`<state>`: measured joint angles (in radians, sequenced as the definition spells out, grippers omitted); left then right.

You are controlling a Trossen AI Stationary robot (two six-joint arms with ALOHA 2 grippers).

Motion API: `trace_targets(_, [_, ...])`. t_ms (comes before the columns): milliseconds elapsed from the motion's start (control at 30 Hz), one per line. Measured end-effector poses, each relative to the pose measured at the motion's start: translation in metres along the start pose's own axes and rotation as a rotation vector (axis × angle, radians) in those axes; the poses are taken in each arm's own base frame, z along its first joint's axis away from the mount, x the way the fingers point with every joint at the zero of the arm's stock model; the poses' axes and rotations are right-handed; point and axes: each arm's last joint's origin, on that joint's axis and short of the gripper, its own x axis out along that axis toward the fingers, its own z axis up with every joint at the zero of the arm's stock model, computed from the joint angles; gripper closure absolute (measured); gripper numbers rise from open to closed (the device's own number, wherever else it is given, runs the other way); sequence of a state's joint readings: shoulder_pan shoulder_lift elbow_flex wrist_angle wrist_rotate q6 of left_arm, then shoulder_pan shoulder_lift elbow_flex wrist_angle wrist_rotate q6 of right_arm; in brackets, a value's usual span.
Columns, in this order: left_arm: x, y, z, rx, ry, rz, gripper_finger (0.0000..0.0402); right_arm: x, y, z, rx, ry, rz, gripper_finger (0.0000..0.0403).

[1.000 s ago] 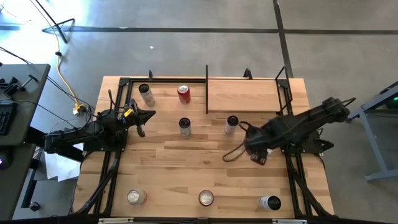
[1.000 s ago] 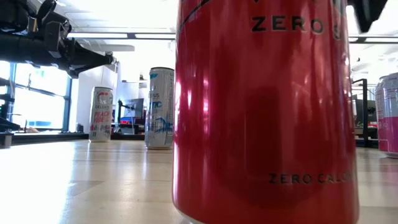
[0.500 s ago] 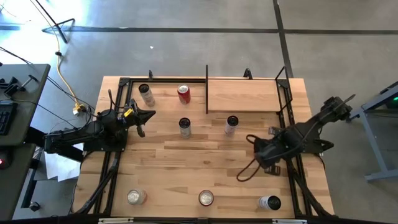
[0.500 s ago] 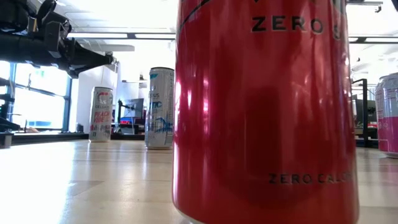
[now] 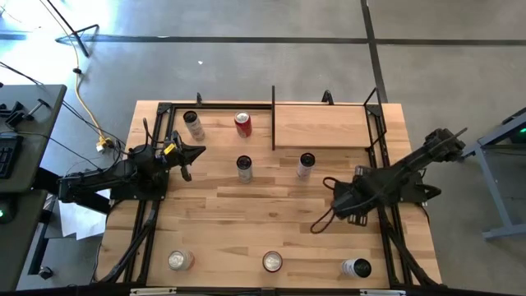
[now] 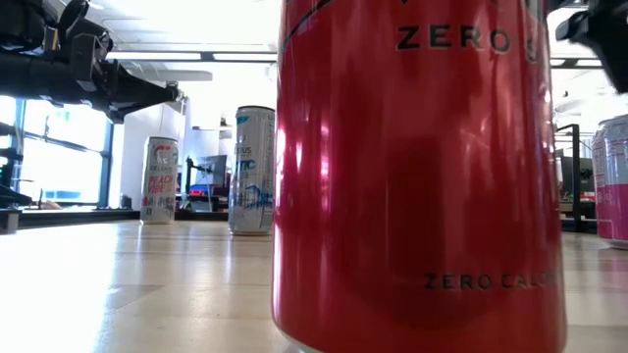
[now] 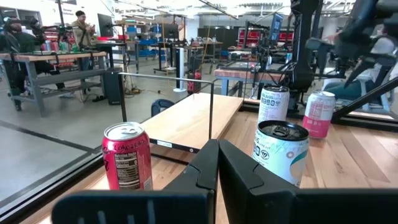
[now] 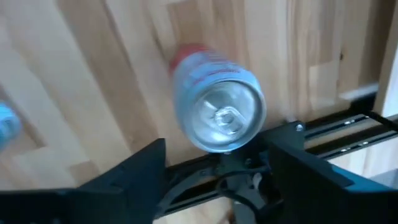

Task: Place canned beverage on shelf
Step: Put the top pink soda can on the shelf

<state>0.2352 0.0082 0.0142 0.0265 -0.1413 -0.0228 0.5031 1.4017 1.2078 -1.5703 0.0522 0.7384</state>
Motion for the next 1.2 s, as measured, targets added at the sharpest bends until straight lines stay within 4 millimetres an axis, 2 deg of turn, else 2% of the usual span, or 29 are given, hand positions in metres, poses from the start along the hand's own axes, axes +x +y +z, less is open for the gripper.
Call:
trace_targets(100, [0.000, 0.000, 0.000, 0.000, 0.000, 0.000, 0.0398, 0.005, -0.003, 0.002, -0.065, -0.006, -0.034, 0.0112])
trace_targets(400, [0.000, 0.000, 0.000, 0.000, 0.000, 0.000, 0.0398, 0.005, -0.001, 0.006, -0.306, -0.060, -0.047, 0.0109])
trace_targets(600, [0.000, 0.000, 0.000, 0.000, 0.000, 0.000, 0.0398, 0.008, 0.000, 0.007, -0.331, -0.069, -0.038, 0.0109])
trace_targets(767, [0.000, 0.000, 0.000, 0.000, 0.000, 0.000, 0.0398, 0.028, 0.001, 0.004, -0.336, 0.002, -0.030, 0.0109])
trace_targets(900, [0.000, 0.000, 0.000, 0.000, 0.000, 0.000, 0.0398, 0.038, 0.002, 0.005, -0.354, -0.006, -0.025, 0.0109])
trace_targets(1200, [0.000, 0.000, 0.000, 0.000, 0.000, 0.000, 0.0398, 0.043, 0.000, 0.008, -0.398, -0.017, -0.036, 0.0109])
